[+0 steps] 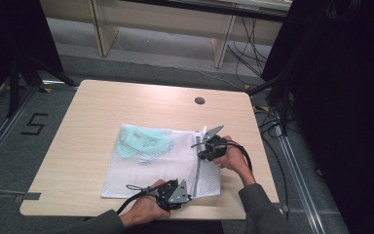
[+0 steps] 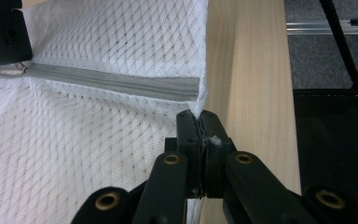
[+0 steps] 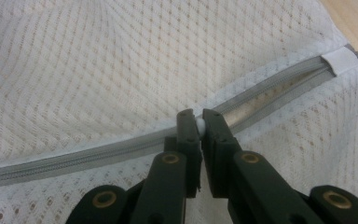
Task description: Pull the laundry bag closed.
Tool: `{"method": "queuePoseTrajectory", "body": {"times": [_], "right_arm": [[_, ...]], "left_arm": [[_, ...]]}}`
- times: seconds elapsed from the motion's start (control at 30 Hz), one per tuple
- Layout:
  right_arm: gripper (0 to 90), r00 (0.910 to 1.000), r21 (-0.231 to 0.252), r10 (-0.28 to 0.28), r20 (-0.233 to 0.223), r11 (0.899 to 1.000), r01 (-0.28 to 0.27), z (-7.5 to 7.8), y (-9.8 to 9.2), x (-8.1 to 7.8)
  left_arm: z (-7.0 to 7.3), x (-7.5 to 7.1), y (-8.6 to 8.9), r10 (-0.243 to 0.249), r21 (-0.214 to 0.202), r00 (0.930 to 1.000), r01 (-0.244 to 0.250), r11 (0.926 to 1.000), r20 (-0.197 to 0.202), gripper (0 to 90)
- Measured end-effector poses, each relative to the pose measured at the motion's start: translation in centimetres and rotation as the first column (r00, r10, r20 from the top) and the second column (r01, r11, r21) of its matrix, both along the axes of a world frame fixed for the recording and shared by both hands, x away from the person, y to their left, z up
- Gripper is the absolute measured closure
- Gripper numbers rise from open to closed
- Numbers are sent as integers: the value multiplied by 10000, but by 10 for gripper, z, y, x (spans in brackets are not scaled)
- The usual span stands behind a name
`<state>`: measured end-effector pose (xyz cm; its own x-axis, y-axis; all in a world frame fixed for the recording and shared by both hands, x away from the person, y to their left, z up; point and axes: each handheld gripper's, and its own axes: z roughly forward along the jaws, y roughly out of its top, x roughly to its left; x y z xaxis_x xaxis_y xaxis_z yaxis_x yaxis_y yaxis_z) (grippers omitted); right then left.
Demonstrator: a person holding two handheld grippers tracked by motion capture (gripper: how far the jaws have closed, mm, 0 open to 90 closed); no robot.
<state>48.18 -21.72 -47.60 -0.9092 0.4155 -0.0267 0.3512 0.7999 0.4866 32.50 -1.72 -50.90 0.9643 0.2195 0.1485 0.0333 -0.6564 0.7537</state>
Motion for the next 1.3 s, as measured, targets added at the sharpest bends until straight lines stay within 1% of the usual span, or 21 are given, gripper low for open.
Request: {"method": "queuePoseTrajectory", "body": {"times": [0.07, 0.13, 0.17, 0.23, 0.27, 0.3, 0.33, 0.4, 0.47, 0.63, 0.67, 0.7, 0.8, 0.83, 0.9, 0.93, 1.03, 1.17, 1.2, 1.27, 1.3], "right_arm": [[867, 9996, -81, 68, 292, 9999, -66, 0, 1, 2], [867, 9996, -60, 161, 212, 9999, -160, 0, 1, 4], [867, 9997, -143, -107, 200, 9998, 110, 1, 0, 4], [867, 9994, -59, 174, 291, 9998, -172, 0, 1, 6], [867, 9996, -76, 235, 122, 9997, -235, 0, 1, 6], [867, 9999, -126, -93, 126, 9999, 94, 1, 1, 5], [867, 9996, -151, 146, 252, 9998, -142, 1, 1, 7], [867, 9990, -134, 144, 415, 9998, -139, -1, 2, 9], [867, 9995, -176, -175, 252, 9997, 180, 0, 1, 8], [867, 9993, -107, -167, 320, 9998, 170, -1, 0, 11], [867, 9995, -108, -300, 128, 9995, 301, -1, 0, 10], [867, 9992, -62, -198, 335, 9998, 200, -1, -1, 12], [867, 9993, -117, -208, 298, 9997, 212, -1, -2, 14], [867, 9988, -51, -40, 483, 10000, 43, -3, -3, 16], [867, 9986, -35, -49, 531, 10000, 50, -3, -4, 18], [867, 9991, -67, -249, 353, 9997, 252, -2, -3, 17], [867, 9981, -100, -202, 585, 9997, 208, -1, -3, 21], [867, 9986, -210, -153, 516, 9996, 165, -2, -2, 26], [867, 9985, -238, -363, 408, 9990, 373, -2, -1, 25], [866, 9976, -183, -93, 691, 9998, 105, -2, -2, 29], [867, 9981, -246, -315, 534, 9992, 329, -1, -1, 27]], "left_arm": [[0, 0, 0, -25, 53, 10000, 25, 10000, -32, 881], [0, -1, 0, -29, 59, 10000, 29, 10000, -34, 881], [0, -1, 0, -19, 49, 10000, 19, 10000, 12, 881], [0, -1, 0, -33, 55, 10000, 33, 10000, 27, 881], [0, 0, 0, -89, 105, 9999, 88, 9999, 125, 881], [0, 0, 0, -42, 97, 10000, 42, 9999, 3, 881], [0, 0, 0, -81, 102, 10000, 81, 9999, 42, 881], [0, 0, 0, -99, 105, 9999, 99, 9999, 41, 881], [0, -1, 0, -90, 80, 10000, 90, 9999, -8, 881], [0, 0, 0, -96, 86, 9999, 96, 9999, -42, 881], [0, 0, 0, -105, 114, 9999, 106, 9999, -23, 882], [0, 0, 0, -132, 104, 9999, 132, 9999, 4, 881], [-1, -2, -2, -64, 2, 9999, 64, 10000, -142, 881], [-1, -1, -1, -199, 168, 9998, 200, 9997, -64, 881], [-2, -2, -2, -170, 150, 9998, 171, 9997, -81, 881], [-1, -1, -1, -256, 279, 9997, 256, 9993, -4, 881], [-2, -2, -1, -227, 203, 9997, 228, 9995, -53, 881], [-2, -3, -2, -169, 131, 9998, 170, 9998, -47, 881], [-3, -4, -2, -105, 27, 9999, 105, 9999, -69, 881], [-1, -3, -2, -217, 171, 9998, 217, 9996, 39, 882], [-2, -3, -2, -126, 91, 9999, 127, 9999, -112, 881]]}}
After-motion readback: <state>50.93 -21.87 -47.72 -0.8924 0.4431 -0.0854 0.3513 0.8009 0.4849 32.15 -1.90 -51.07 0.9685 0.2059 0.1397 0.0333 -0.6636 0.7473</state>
